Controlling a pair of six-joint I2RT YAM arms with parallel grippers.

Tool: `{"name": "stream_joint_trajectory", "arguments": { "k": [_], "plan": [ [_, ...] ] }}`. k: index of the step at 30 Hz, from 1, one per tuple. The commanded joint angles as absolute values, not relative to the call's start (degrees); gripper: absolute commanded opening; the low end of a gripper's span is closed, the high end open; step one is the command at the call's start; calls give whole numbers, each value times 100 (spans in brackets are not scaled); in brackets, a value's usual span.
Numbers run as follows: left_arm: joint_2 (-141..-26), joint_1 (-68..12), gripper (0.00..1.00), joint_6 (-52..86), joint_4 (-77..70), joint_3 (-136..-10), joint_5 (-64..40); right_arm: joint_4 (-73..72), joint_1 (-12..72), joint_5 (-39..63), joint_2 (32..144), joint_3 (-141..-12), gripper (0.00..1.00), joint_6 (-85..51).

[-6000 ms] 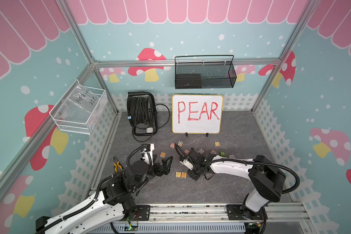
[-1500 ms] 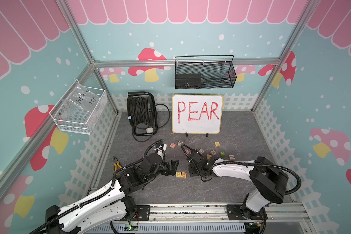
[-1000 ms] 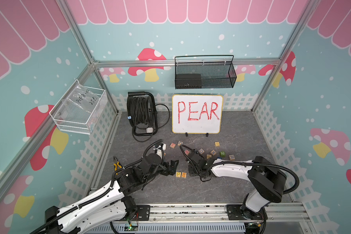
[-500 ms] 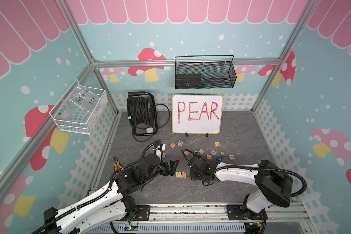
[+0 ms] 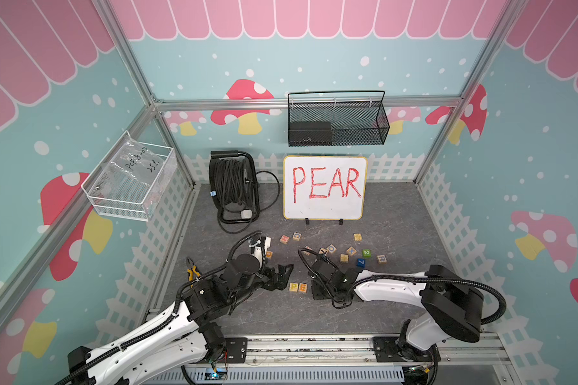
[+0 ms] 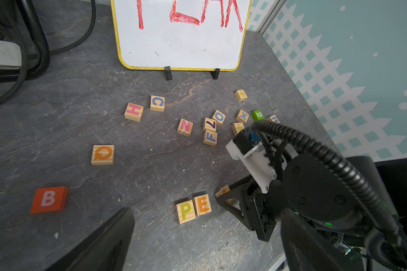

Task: Spell the uppercase word “pear” with letter blocks
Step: Move the letter block to the center of the board.

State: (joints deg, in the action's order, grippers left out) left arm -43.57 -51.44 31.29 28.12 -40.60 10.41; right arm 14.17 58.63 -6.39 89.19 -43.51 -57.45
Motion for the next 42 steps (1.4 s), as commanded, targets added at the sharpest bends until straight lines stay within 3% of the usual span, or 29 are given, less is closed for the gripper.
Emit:
{"name": "stream_joint_trajectory", "arguments": {
  "k": [1,27,42],
  "plan": [
    [-4244,-5124,100,3155,3005,-4036,1012,1293,5922,-548,9041,-4367,26,-5851],
    [-4254,-5124,100,3216,3083,-4103,1139,1189,6007,-622,9034,-4418,39,-5797],
    [-4407,-5124,100,3217,3009,-4137,1065,1195,6007,-854,8339,-4028,50,-5754]
  ]
}}
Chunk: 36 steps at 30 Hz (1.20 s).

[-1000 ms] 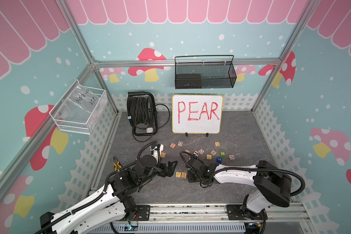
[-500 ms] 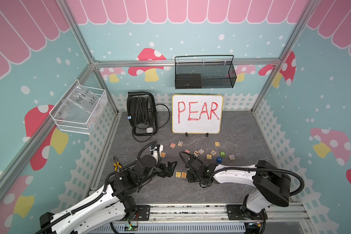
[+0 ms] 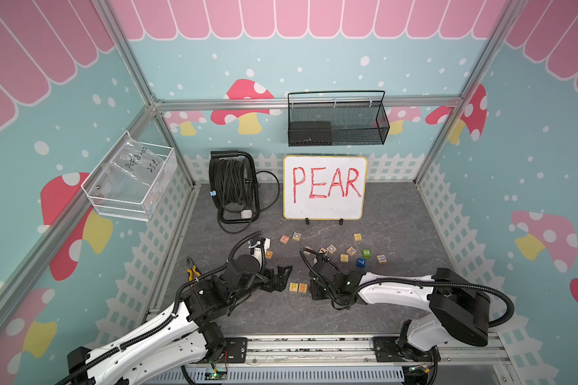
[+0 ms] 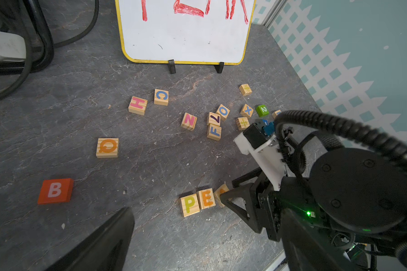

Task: Spell the uppercase word “pear” with letter blocks
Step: Move the letter block to the center of the board.

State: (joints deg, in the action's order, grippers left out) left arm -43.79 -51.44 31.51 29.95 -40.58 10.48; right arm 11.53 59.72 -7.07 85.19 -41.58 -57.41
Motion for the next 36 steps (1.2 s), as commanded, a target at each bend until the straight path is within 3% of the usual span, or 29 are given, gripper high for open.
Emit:
{"name": "stream_joint_trajectory", "arguments": {
  "k": [1,13,36],
  "plan": [
    [-4420,-5124,100,3212,3008,-4137,1062,1252,6009,-844,8296,-4005,51,-5710],
    [-4714,-5124,100,3188,2892,-4252,954,1767,6028,-602,8102,-3693,55,-5337],
    [-4728,-5124,100,3173,2891,-4254,977,1373,6159,-1007,8816,-4007,54,-5684]
  ]
}}
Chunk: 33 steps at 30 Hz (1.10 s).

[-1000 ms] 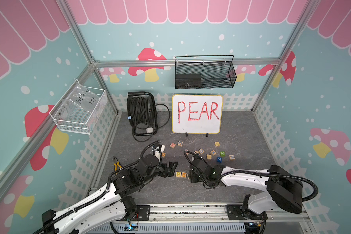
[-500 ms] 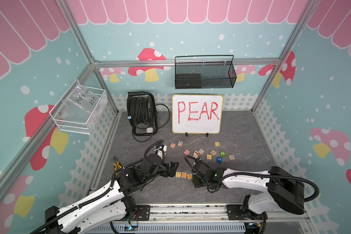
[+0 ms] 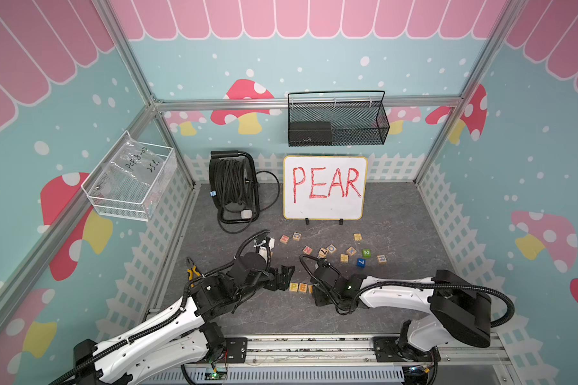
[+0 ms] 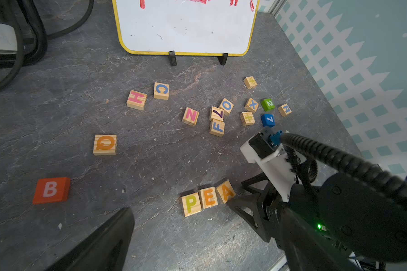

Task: Spell the uppercase word “pear” with letter blocks
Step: Move the letter block to the center of the board.

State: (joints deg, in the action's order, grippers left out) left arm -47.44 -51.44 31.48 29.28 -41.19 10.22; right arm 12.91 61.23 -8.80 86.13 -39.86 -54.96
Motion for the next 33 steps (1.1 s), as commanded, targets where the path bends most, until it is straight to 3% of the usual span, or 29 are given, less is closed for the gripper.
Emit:
{"name": "stream_joint_trajectory", "arguments": {
  "k": [1,12,17,28,33],
  "plan": [
    [-4729,-5124,100,3173,2896,-4251,977,1376,6155,-1003,8838,-4023,54,-5678],
    [-4710,-5124,100,3190,2889,-4226,1013,1352,6158,-843,8298,-3911,54,-5232],
    [-4811,-5124,100,3182,2835,-4265,972,1563,6144,-1414,7874,-3816,58,-5440],
    [-4814,-5124,100,3243,2777,-4231,955,1541,5799,-2278,8262,-3879,59,-5894],
    [-4799,-5121,100,3260,2787,-4207,960,1301,5695,-2221,8415,-3887,59,-5767]
  ]
}}
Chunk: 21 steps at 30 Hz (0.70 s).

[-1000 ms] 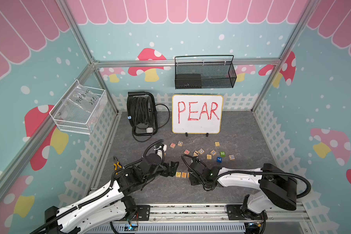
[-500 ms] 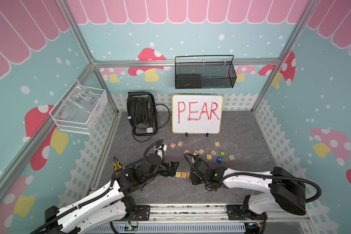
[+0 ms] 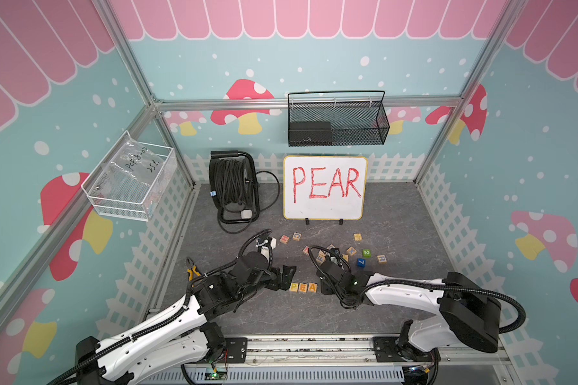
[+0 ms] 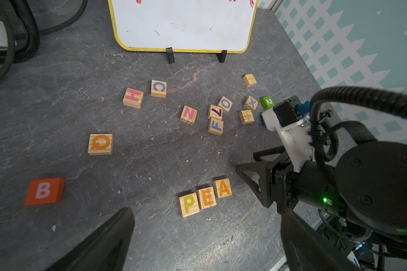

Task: Spell the uppercase word “pear” with letter blocks
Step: Move the letter block to the center of the board.

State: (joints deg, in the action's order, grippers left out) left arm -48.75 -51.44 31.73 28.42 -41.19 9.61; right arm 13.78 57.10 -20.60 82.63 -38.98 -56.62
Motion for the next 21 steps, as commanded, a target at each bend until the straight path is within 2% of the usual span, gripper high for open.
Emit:
{"name": "stream_joint_trajectory", "arguments": {
  "k": [1,21],
  "plan": [
    [-4799,-5124,100,3260,2786,-4201,966,1303,5695,-2164,8472,-3903,59,-5749],
    [-4770,-5124,100,3278,2786,-4166,986,964,5721,-1555,8991,-4063,58,-5446]
  ]
}}
